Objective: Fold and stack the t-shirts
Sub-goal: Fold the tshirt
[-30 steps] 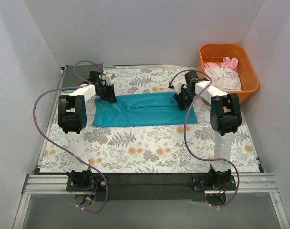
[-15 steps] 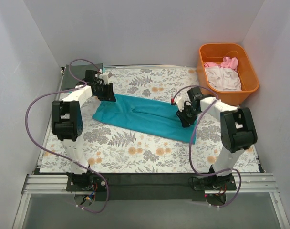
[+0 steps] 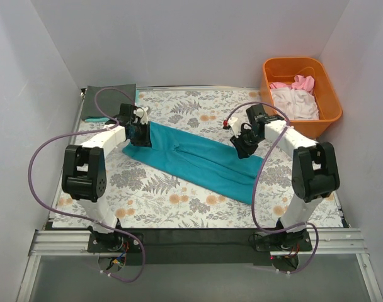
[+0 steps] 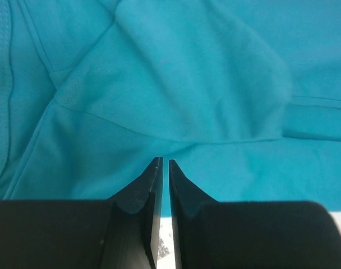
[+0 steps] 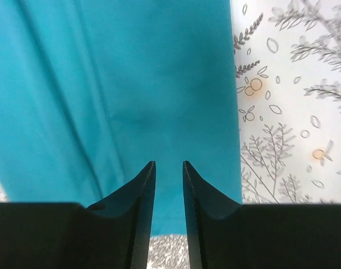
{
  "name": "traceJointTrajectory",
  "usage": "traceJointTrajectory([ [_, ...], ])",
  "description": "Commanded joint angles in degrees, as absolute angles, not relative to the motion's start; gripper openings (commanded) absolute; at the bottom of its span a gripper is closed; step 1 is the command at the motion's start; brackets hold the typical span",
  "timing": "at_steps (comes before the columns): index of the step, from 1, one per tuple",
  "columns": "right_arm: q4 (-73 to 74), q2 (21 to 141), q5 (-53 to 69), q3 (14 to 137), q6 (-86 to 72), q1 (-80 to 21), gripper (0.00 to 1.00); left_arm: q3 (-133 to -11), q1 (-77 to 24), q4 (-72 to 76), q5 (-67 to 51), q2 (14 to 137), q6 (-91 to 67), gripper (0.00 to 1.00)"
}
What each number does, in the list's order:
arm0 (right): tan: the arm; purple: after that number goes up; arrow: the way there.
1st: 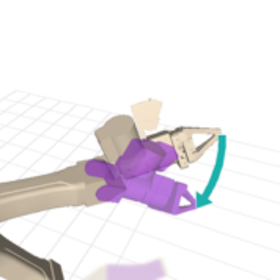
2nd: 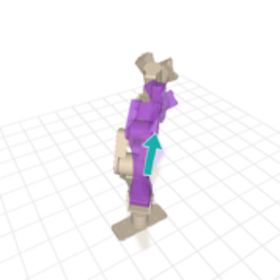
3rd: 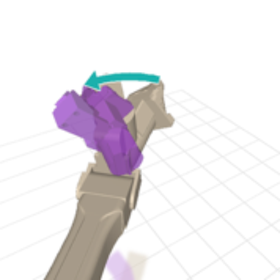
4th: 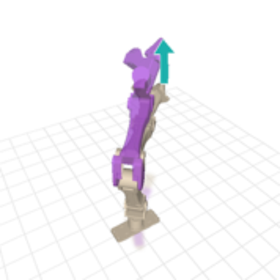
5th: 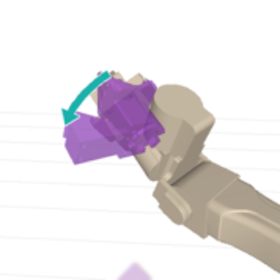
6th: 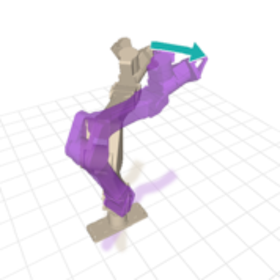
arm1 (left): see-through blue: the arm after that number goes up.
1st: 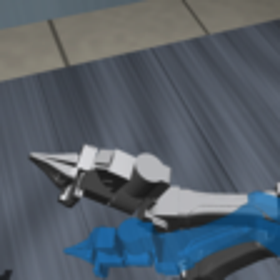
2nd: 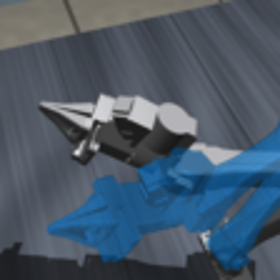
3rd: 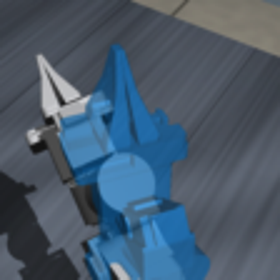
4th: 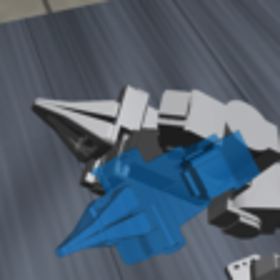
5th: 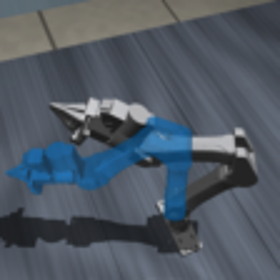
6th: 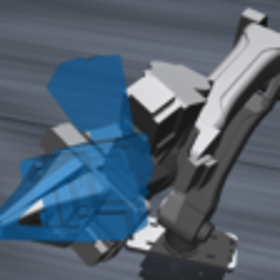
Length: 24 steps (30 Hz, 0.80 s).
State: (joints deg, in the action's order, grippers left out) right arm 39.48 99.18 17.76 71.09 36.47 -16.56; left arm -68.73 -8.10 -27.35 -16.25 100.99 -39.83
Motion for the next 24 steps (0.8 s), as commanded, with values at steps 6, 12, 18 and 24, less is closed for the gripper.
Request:
traceJointTrajectory([
  [6, 38.58, 105.91, 15.03, 68.49, 38.67, -16.26, 0.22, -73.46, -8.0, -26.54, -9.49, 109.41, -40.09, 0.12],
  [12, 38.94, 100.38, 22.48, 58.82, 33.94, -18.8, 0.21, -86.2, -9.14, -26.98, -11.17, 122.76, -34.11, 0.12],
  [18, 38.5, 94.49, 31.1, 54.84, 28.57, -27.33, 0.25, -116.25, -10.37, -32.61, -14.15, 138.84, -29.88, 0.15],
  [24, 40.08, 91.85, 31.56, 62.92, 29.53, -27.42, 0.31, -118.94, -10.37, -32.17, -18.01, 134.05, -32.69, 0.24],
])
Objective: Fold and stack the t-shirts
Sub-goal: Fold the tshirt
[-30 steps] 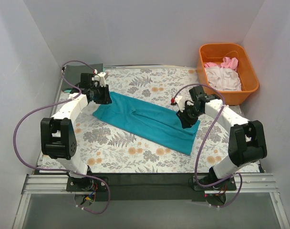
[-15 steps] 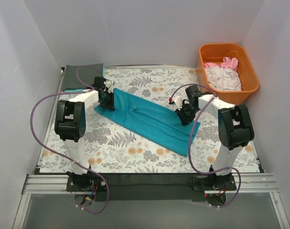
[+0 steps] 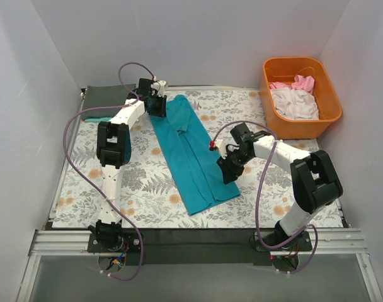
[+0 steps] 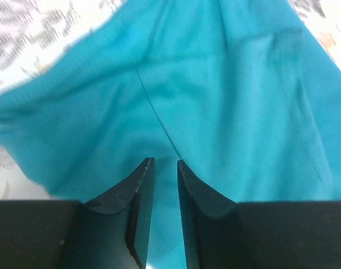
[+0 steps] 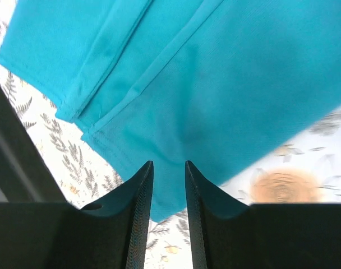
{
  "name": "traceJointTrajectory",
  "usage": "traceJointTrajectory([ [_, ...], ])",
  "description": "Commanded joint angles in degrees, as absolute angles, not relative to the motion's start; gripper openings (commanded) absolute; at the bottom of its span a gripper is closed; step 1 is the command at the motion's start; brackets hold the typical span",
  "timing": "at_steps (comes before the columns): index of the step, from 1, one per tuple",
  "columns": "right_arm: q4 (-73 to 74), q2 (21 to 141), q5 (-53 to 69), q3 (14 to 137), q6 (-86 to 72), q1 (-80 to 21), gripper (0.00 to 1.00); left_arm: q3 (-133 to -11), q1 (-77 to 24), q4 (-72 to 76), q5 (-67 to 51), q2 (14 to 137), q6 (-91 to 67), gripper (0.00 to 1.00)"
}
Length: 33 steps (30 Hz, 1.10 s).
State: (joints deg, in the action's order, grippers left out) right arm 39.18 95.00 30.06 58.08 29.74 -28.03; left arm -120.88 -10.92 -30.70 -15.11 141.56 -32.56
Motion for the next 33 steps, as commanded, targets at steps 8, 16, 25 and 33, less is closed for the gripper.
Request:
traceJointTrajectory([
  [8, 38.76, 100.71, 29.26, 66.27, 31.12, -27.6, 0.26, -96.77, -11.16, -26.8, -25.23, 119.44, -39.81, 0.25],
  [16, 36.92, 106.08, 31.28, 65.57, 29.18, -28.47, 0.2, -97.72, -12.39, -29.97, -21.36, 127.78, -38.76, 0.24],
  [25, 32.87, 112.4, 32.96, 67.23, 23.74, -30.67, 0.15, -112.13, -12.48, -31.99, -18.89, 140.51, -36.04, 0.24],
  [33, 32.34, 115.58, 29.8, 74.44, 21.53, -30.41, 0.28, -123.05, -12.48, -33.32, -21.71, 146.34, -34.28, 0.37],
])
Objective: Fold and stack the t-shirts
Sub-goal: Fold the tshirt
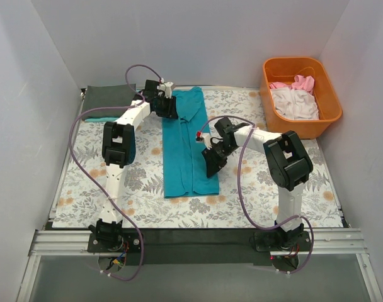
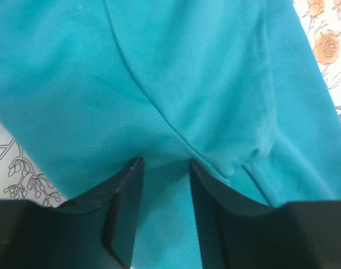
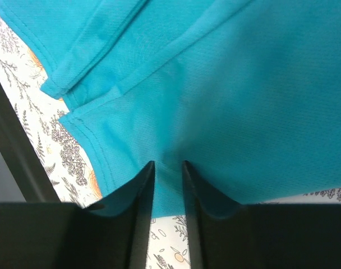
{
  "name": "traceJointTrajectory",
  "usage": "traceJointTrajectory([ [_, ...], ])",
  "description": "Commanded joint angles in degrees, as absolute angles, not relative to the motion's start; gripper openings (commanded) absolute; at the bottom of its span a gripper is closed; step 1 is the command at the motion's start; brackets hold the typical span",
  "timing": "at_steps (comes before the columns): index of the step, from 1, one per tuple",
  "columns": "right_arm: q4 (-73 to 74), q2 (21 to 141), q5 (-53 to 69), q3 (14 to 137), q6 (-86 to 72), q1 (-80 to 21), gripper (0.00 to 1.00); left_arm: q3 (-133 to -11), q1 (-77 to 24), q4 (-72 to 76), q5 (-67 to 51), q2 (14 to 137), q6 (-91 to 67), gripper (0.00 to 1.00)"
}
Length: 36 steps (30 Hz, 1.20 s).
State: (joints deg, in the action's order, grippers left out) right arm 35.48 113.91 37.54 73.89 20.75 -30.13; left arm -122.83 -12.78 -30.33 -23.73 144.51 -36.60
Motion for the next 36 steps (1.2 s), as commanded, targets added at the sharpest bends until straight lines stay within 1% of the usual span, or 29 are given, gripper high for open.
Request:
traceJointTrajectory([
  [1, 32.43, 114.97, 28.92, 74.7, 21.79, -30.32, 0.31, -122.44, -12.39, -32.7, -22.14, 145.82, -33.93, 0.39],
  [2, 32.69, 114.26, 28.66, 74.79, 22.06, -30.41, 0.34, -122.26, -12.39, -32.43, -23.11, 144.51, -33.58, 0.41],
  [3, 33.04, 112.6, 28.57, 75.06, 22.32, -30.32, 0.36, -122.17, -12.39, -32.43, -25.55, 143.54, -33.14, 0.46],
  [4, 34.0, 111.54, 28.91, 75.32, 23.11, -30.41, 0.42, -121.82, -12.39, -32.26, -26.88, 142.57, -32.79, 0.48],
  [5, 34.54, 110.23, 29.53, 75.41, 23.46, -30.41, 0.44, -121.73, -12.39, -32.26, -28.11, 141.51, -32.78, 0.49],
  [6, 34.8, 107.0, 30.31, 75.24, 24.16, -30.41, 0.45, -121.47, -12.39, -32.17, -30.82, 138.46, -32.7, 0.49],
  [8, 34.98, 102.85, 32.78, 73.49, 26.18, -30.5, 0.46, -118.94, -12.31, -30.16, -32.42, 134.15, -33.57, 0.5],
  [10, 34.81, 95.91, 34.18, 71.38, 28.2, -30.76, 0.47, -114.72, -12.22, -25.26, -34.53, 125.37, -34.62, 0.5],
  [11, 34.54, 93.71, 34.1, 69.37, 30.91, -30.94, 0.47, -107.56, -12.13, -23.22, -36.28, 121.85, -34.8, 0.52],
  [12, 34.54, 89.78, 33.84, 68.13, 32.33, -31.29, 0.47, -103.92, -12.04, -21.12, -37.69, 118.51, -34.54, 0.54],
  [13, 34.45, 88.08, 32.36, 66.98, 33.82, -31.64, 0.47, -99.71, -12.04, -18.31, -39.27, 111.25, -33.84, 0.56],
  [14, 34.37, 86.5, 31.47, 65.93, 35.14, -31.81, 0.47, -96.1, -12.04, -17.41, -39.81, 108.05, -33.32, 0.57],
  [15, 34.28, 83.96, 30.86, 63.39, 38.64, -32.6, 0.47, -88.84, -12.04, -17.05, -39.73, 104.45, -32.09, 0.57],
  [17, 32.71, 81.57, 26.56, 60.05, 41.21, -33.83, 0.45, -81.25, -12.04, -17.58, -41.39, 94.7, -29.89, 0.57],
  [18, 30.43, 79.39, 25.32, 56.64, 43.66, -34.97, 0.45, -71.99, -12.04, -17.84, -41.92, 91.18, -27.01, 0.57],
  [19, 28.76, 78.23, 22.88, 54.51, 44.29, -35.76, 0.44, -67.54, -12.22, -17.67, -42.45, 83.4, -25.5, 0.56],
  [20, 27.35, 77.27, 21.81, 52.84, 44.99, -36.38, 0.44, -62.45, -12.74, -17.93, -43.84, 79.93, -23.49, 0.56],
  [21, 24.98, 75.52, 20.23, 49.69, 46.39, -38.3, 0.43, -54.31, -13.79, -18.19, -43.34, 76.59, -19.55, 0.55],
  [23, 22.42, 73.31, 18.55, 46.77, 47.63, -40.24, 0.43, -46.62, -15.55, -18.45, -42.45, 66.25, -15.93, 0.53],
  [24, 21.02, 72.69, 17.24, 45.1, 48.85, -42.43, 0.43, -39.8, -17.82, -18.63, -42.02, 62.61, -14.26, 0.52],
  [26, 17.33, 71.81, 16.09, 41.23, 49.92, -44.2, 0.43, -34.48, -20.55, -18.11, -40.61, 55.15, -10.38, 0.52],
  [28, 14.95, 71.72, 13.9, 38.51, 50.36, -46.57, 0.45, -28.51, -25.63, -16.97, -36.23, 52.4, -9.76, 0.52],
  [31, 10.91, 72.16, 11.35, 36.74, 50.27, -48.43, 0.45, -23.23, -31.09, -13.64, -31.21, 49.66, -9.58, 0.52],
  [33, 9.76, 72.59, 10.81, 36.12, 50.27, -49.13, 0.45, -21.45, -33.12, -11.26, -28.58, 49.13, -8.79, 0.52],
  [36, 9.93, 72.77, 10.99, 35.6, 49.83, -50.09, 0.44, -19.69, -35.24, -7.65, -27.95, 50.88, -9.32, 0.52],
])
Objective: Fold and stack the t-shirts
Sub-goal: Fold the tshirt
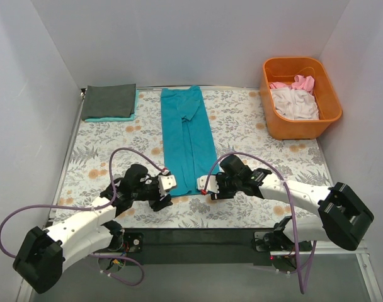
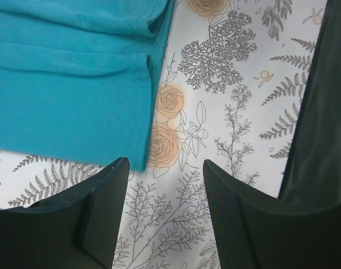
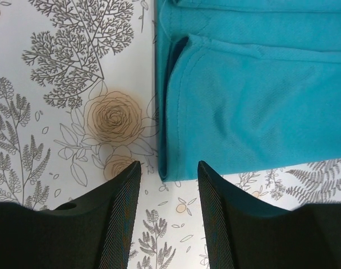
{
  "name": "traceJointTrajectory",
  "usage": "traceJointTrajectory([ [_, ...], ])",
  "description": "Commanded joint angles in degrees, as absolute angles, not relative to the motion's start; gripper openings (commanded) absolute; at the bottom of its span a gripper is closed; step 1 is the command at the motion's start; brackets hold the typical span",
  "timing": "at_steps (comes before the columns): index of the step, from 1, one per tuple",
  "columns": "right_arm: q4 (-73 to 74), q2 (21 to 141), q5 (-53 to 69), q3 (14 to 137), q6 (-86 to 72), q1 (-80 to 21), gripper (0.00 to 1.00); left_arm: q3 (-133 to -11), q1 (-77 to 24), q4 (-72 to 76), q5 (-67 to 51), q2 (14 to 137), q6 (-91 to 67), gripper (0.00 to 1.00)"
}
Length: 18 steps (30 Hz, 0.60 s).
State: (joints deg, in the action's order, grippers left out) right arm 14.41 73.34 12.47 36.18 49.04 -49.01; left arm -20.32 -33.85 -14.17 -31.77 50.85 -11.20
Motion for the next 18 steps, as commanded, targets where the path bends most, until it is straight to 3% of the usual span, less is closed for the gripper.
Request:
traceJointTrajectory([
  [1, 9.84, 73.03, 10.64, 35.42, 50.01, -50.36, 0.45, -19.6, -36.11, -6.08, -26.99, 52.54, -9.23, 0.52],
  [12, 6.68, 79.19, 11.07, 31.47, 49.92, -50.54, 0.41, -17.41, -39.55, 2.99, -23.2, 64.15, -4.14, 0.44],
  [15, 6.33, 80.33, 11.25, 30.68, 49.66, -50.54, 0.35, -16.61, -40.25, 1.85, -22.42, 66.27, -1.68, 0.38],
  [16, 6.33, 80.51, 11.34, 30.33, 49.31, -50.54, 0.26, -16.18, -40.43, 1.15, -22.15, 66.88, -0.36, 0.35],
  [18, 6.33, 80.86, 11.42, 29.97, 48.96, -50.54, 0.2, -16.08, -40.43, -0.6, -21.45, 68.19, -0.18, 0.31],
])
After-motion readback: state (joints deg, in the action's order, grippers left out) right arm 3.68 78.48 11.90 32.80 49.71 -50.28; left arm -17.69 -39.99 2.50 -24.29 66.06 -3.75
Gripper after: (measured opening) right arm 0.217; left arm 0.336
